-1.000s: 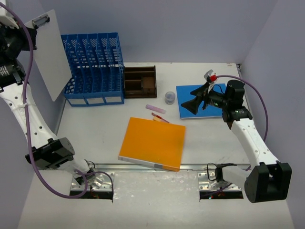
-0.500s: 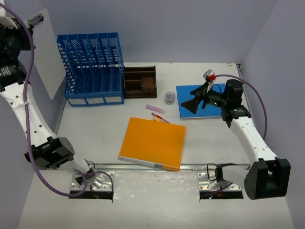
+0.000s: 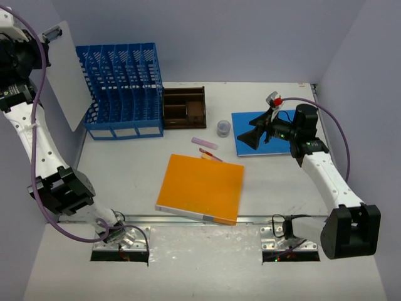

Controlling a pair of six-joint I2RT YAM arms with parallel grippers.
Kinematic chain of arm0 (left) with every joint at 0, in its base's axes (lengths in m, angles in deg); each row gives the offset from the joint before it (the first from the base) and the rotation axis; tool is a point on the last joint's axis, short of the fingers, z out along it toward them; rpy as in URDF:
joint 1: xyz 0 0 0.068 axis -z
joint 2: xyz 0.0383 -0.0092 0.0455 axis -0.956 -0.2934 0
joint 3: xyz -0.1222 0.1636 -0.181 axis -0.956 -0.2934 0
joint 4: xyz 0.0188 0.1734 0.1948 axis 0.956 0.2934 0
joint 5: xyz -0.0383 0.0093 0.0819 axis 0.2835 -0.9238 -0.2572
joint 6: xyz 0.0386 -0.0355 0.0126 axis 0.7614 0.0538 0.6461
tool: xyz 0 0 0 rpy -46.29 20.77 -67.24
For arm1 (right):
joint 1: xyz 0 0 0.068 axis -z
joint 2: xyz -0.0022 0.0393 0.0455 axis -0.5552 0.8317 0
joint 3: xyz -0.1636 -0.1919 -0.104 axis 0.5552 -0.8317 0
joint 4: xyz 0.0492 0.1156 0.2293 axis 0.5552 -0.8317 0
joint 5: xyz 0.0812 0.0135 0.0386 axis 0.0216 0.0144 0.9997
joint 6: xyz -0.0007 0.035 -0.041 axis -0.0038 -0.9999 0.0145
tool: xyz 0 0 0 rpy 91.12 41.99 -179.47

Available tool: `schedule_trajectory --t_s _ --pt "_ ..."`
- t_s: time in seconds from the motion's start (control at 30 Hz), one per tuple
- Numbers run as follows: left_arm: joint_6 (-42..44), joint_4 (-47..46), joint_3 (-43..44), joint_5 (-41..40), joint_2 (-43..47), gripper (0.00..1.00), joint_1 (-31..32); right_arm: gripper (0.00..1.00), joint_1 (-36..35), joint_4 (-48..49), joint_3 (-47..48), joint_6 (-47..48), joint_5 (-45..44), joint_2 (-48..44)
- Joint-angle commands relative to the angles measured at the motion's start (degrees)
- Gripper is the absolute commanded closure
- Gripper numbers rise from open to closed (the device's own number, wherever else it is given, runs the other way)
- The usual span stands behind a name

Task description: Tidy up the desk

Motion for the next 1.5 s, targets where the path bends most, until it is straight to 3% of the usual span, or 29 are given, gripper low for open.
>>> schedule_trajectory --t_s 0.0,0.67,1.2,1.47 --pt "-1.31 -8.12 -0.74 0.90 0.26 1.00 -0.37 0.01 0.01 2.07 1.07 1.06 0.70 0.37" --pt "-2.11 -33.08 -18.76 -1.91 2.10 1.00 3.93 0.01 0.01 2.07 1.16 1.41 0.70 1.69" --pt "-10.53 -53.20 -33.42 -6.92 4.82 1.00 6.04 0.01 0.01 1.72 0.72 1.76 0.61 1.60" --pt "-12.65 -58.22 -37.92 -7.71 4.65 1.00 5.96 0.01 0.02 1.89 0.55 1.41 1.67 1.69"
